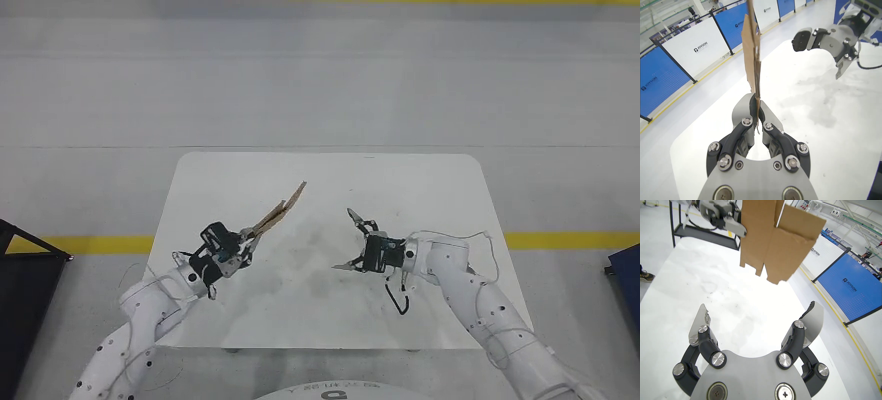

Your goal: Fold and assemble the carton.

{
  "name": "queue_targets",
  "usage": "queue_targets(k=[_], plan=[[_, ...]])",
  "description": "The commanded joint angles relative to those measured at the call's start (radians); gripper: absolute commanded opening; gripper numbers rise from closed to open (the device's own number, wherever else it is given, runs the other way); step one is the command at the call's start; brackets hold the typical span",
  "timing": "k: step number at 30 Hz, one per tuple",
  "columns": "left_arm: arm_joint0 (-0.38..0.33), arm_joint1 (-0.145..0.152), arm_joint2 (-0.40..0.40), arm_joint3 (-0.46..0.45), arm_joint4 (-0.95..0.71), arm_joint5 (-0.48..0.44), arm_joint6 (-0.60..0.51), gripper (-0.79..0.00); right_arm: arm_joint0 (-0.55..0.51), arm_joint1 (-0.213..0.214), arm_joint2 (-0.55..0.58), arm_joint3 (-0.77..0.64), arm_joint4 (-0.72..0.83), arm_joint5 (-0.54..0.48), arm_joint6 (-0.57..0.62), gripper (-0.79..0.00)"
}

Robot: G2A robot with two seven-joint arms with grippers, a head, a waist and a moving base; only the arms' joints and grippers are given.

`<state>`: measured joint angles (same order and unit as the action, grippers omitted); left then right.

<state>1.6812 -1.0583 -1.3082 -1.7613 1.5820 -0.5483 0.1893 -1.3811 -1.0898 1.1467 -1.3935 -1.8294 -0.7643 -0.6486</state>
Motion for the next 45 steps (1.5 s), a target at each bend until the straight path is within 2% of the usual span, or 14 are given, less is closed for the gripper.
queue_targets(k=[1,7,15,16,17,18,19,23,26,27,38,39,40,45], plan=[[-0.045,-0.003,0.041,0.014,-0.033,-0.091,-0.048,-0.785,0.040,-0.004,-0.004,0.035,0.054,-0.037,-0.008,0.000],[-0.137,-0.008,0.092,0.060,-0.198,-0.298,-0.129,-0.785,0.100,0.002,-0.025,0.081,0.060,-0.142,-0.063,0.000],[-0.145,0.001,0.090,0.054,-0.237,-0.383,-0.155,-0.785,0.140,0.018,-0.069,0.101,0.010,-0.248,-0.159,0.000],[-0.143,0.002,0.090,0.050,-0.239,-0.384,-0.152,-0.785,0.144,0.020,-0.082,0.101,0.014,-0.248,-0.159,-0.028],[-0.141,0.003,0.088,0.046,-0.241,-0.385,-0.149,-0.785,0.149,0.023,-0.094,0.104,0.022,-0.248,-0.159,-0.117],[-0.139,0.004,0.086,0.042,-0.242,-0.386,-0.145,-0.785,0.155,0.026,-0.106,0.107,0.029,-0.248,-0.159,-0.234],[-0.137,0.005,0.085,0.038,-0.242,-0.387,-0.140,-0.785,0.161,0.029,-0.119,0.108,0.037,-0.248,-0.159,-0.403],[-0.128,0.009,0.082,0.022,-0.231,-0.394,-0.125,-0.785,0.186,0.045,-0.164,0.118,0.069,-0.248,-0.159,-0.536],[-0.124,0.012,0.082,0.015,-0.219,-0.392,-0.116,-0.785,0.204,0.058,-0.204,0.118,0.094,-0.248,-0.159,-0.680],[-0.122,0.012,0.083,0.014,-0.217,-0.389,-0.113,-0.785,0.210,0.062,-0.214,0.121,0.104,-0.248,-0.159,-0.785],[-0.124,0.015,0.096,0.022,-0.243,-0.354,-0.129,-0.785,0.265,0.107,-0.326,0.121,0.145,-0.247,-0.160,-0.785],[-0.125,0.015,0.095,0.021,-0.248,-0.352,-0.131,-0.428,0.271,0.109,-0.333,0.127,0.162,-0.244,-0.163,-0.785],[-0.125,0.016,0.090,0.020,-0.253,-0.348,-0.131,0.000,0.277,0.112,-0.340,0.134,0.187,-0.242,-0.165,-0.785],[-0.096,0.029,0.008,0.008,-0.288,-0.345,-0.073,0.000,0.295,0.134,-0.344,0.141,0.369,-0.223,-0.185,-0.785]])
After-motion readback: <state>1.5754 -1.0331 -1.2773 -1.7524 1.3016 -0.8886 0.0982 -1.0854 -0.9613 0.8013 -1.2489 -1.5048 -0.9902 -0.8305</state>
